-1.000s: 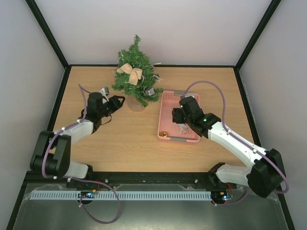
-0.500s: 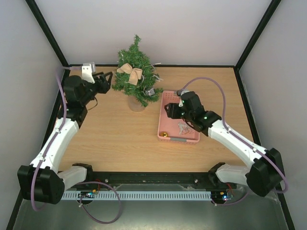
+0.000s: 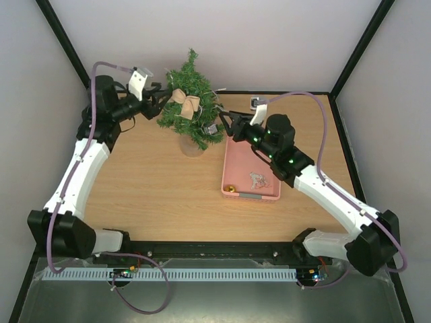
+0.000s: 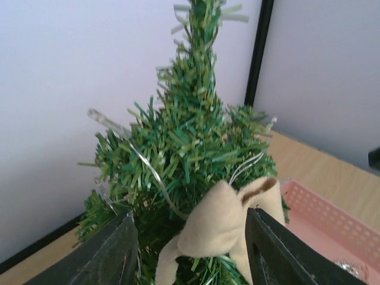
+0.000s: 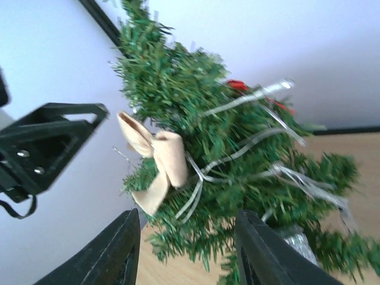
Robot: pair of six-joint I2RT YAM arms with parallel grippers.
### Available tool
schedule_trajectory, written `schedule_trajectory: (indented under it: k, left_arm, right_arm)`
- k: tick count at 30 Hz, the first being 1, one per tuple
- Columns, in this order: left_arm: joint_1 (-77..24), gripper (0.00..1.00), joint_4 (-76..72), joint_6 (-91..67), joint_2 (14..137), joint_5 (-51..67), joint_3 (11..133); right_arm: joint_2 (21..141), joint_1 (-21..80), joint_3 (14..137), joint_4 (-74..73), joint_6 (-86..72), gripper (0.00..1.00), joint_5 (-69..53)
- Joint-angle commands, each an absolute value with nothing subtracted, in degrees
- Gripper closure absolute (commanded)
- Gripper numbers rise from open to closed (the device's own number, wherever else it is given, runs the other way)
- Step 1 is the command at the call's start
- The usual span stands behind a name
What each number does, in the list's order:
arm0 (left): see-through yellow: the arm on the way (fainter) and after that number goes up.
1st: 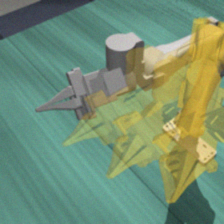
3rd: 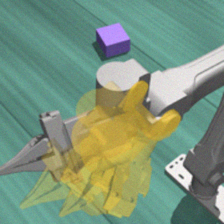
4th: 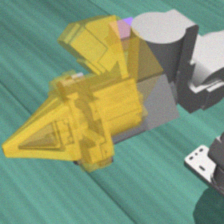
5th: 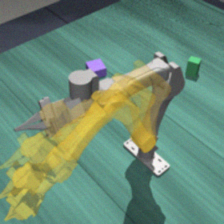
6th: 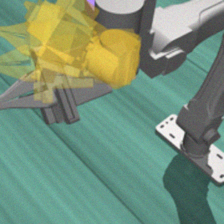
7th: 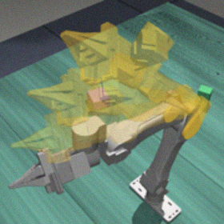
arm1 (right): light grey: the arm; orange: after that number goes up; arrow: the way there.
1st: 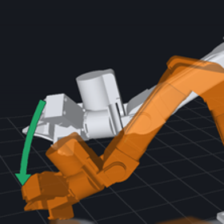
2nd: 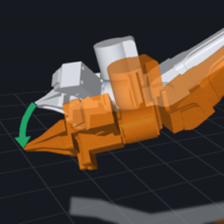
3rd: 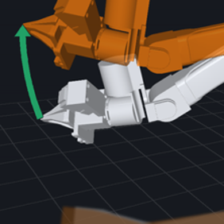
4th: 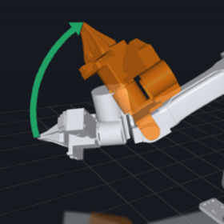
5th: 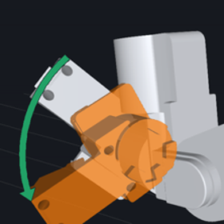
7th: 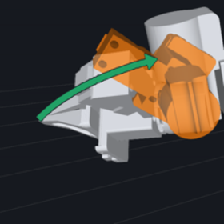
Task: Decorate the small christmas tree
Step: Adjust the decoration item on the Christmas tree.
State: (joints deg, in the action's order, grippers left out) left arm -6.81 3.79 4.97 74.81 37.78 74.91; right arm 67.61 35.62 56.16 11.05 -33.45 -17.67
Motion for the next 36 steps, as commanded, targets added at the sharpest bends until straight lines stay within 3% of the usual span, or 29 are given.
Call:
schedule_trajectory:
  k: [1,9,14,19,36]
  left_arm:
    - [-5.8,0.49,8.3,10.7,78.6,45.9,77.4]
    - [-5.8,0.58,7.0,10.7,82.2,48.7,78.2]
    - [-5.8,0.71,5.8,9.6,82.8,49.3,78.2]
    - [-5.8,0.81,3.5,7.5,82.6,50.9,76.8]
    - [-5.8,0.83,1.1,2.8,82.5,50.3,75.2]
  right_arm:
    - [71.9,37.0,61.8,18.6,-32.2,0.60,-18.5]
    - [80.2,39.7,69.6,18.1,-30.1,0.68,-17.8]
    - [84.2,40.0,72.3,17.0,-29.2,0.76,-17.5]
    - [87.9,40.1,75.2,16.3,-28.3,0.75,-17.9]
    - [91.2,40.4,80.3,7.9,-29.0,0.71,-12.8]
